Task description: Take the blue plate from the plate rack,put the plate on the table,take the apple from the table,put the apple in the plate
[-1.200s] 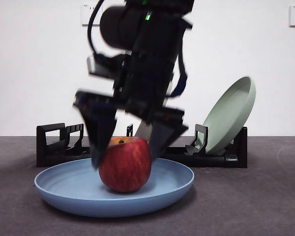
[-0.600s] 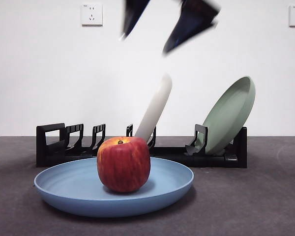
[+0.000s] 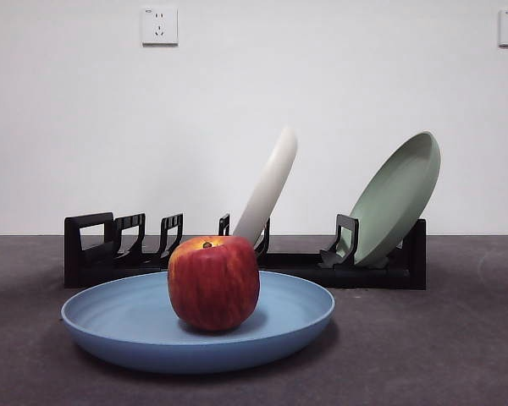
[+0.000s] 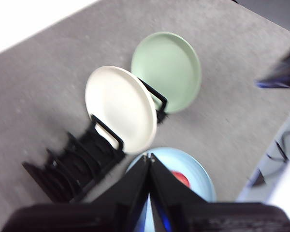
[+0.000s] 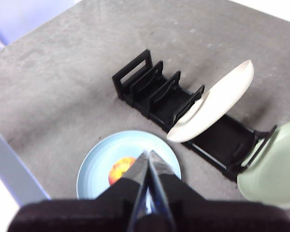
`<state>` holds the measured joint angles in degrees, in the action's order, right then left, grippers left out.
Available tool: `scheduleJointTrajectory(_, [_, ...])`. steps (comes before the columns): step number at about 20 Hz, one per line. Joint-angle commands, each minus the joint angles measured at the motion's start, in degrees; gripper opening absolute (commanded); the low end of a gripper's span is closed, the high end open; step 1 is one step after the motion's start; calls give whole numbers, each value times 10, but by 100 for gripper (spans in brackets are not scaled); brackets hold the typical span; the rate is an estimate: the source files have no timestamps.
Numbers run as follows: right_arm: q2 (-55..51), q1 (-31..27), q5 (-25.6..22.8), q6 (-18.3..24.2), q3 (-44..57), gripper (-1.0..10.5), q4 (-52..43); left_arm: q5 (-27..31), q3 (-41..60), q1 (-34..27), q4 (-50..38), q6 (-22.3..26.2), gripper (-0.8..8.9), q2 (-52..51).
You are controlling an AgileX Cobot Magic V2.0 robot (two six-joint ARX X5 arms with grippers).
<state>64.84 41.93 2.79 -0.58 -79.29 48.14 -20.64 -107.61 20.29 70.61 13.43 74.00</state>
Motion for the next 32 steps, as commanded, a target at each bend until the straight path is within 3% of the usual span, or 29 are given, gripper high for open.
scheduleJointTrajectory(1, [-1,0,-1,2,17,-11,2,3,98,0,-76,-29,-8,-45])
scheduleJointTrajectory(5, [-6,0,0,-12,85,-12,-23,50,308,0,-205,-76,-8,-151])
scheduleJointTrajectory(10, [-41,0,2,-41,233,-11,-161,77,540,0,-353,-122,-8,-298])
scheduleJointTrajectory(17, [-100,0,-2,-75,430,-11,-331,139,737,0,-470,-164,-8,-404])
scheduleJointTrajectory(19, [-105,0,-12,-55,459,-11,-349,150,768,0,-510,-199,-8,-406])
scheduleJointTrajectory(21, [-104,0,-47,-51,459,-11,-336,147,772,0,-514,-199,-8,-403])
scheduleJointTrajectory(26, [-110,0,-46,-51,459,1,-335,135,772,0,-452,-198,-1,-402])
scheduleJointTrajectory(32, [-110,0,-47,-51,459,1,-335,132,772,0,-448,-198,-1,-402])
